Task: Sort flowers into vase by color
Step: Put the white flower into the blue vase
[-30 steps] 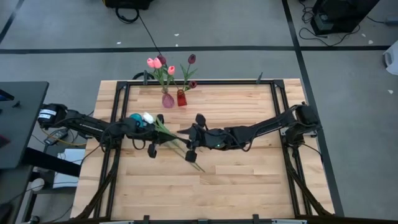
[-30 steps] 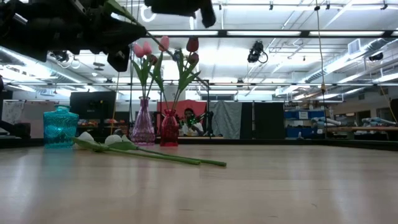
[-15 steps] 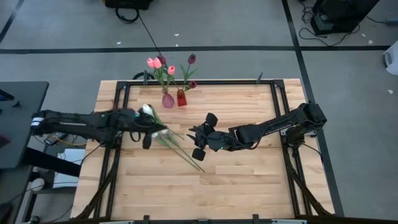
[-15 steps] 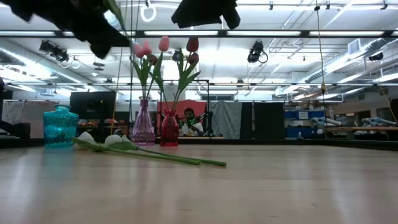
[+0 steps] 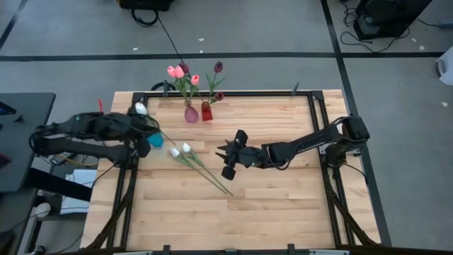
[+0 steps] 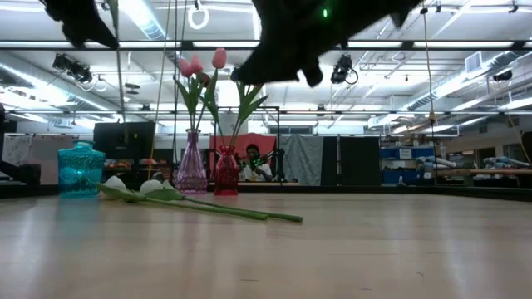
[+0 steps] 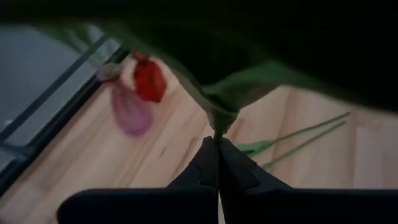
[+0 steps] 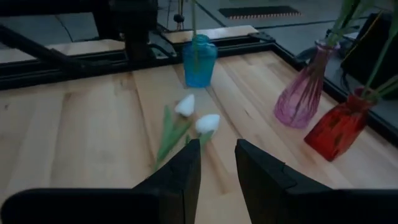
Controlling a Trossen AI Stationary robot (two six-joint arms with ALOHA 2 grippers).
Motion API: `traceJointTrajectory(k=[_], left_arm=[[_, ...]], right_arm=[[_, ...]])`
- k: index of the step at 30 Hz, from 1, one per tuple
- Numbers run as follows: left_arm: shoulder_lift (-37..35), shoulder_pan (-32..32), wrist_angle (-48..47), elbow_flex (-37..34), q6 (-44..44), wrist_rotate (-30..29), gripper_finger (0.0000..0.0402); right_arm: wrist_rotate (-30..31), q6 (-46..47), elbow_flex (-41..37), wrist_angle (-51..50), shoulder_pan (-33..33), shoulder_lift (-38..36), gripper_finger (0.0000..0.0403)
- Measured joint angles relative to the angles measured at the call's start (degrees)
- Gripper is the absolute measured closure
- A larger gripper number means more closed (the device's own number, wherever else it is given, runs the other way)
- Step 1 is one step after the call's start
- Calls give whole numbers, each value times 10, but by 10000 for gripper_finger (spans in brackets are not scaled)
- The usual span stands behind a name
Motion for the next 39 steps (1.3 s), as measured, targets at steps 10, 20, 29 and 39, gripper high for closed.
traceJointTrajectory(k=[10,20,29,39], left_arm=[[-3,0,-153,93,-37,-53,400],[-37,0,-210,97,-76,-106,400],[-62,0,-208,46,-79,-117,400],[-65,0,-186,-41,-109,-104,392]], right_arm=[[-89,3,-111,225,-46,0,290],[-119,-1,-115,254,-48,0,290],[-138,4,-115,250,-47,0,290],[-141,11,-115,243,-45,0,290]])
